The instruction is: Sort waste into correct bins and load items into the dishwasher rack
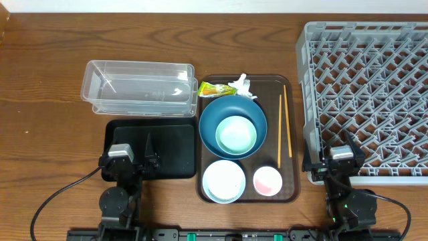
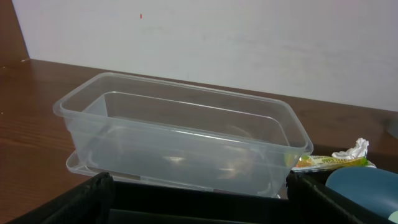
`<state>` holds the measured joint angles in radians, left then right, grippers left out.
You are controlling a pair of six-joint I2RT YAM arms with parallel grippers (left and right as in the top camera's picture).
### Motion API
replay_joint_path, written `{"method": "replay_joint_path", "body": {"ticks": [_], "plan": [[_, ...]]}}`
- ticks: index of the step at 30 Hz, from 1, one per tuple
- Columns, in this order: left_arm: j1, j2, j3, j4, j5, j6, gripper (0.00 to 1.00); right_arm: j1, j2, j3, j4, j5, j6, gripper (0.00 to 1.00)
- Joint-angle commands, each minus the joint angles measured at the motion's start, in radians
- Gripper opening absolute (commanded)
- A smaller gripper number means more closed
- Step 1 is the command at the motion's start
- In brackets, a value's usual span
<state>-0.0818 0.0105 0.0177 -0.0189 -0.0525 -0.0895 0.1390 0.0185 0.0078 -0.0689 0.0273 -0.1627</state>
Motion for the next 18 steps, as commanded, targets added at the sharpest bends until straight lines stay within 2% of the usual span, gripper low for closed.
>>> {"method": "replay_joint_path", "body": {"ticks": [1,18], "plan": [[0.002,0.001,-0.013,-0.046,-0.044,0.0,0.91,0.008,-0.005,-0.002,-0.002,0.017,-0.006,0.99],[0.002,0.002,-0.013,-0.037,-0.015,0.006,0.9,0.008,-0.005,-0.002,-0.002,0.016,-0.006,0.99]]}}
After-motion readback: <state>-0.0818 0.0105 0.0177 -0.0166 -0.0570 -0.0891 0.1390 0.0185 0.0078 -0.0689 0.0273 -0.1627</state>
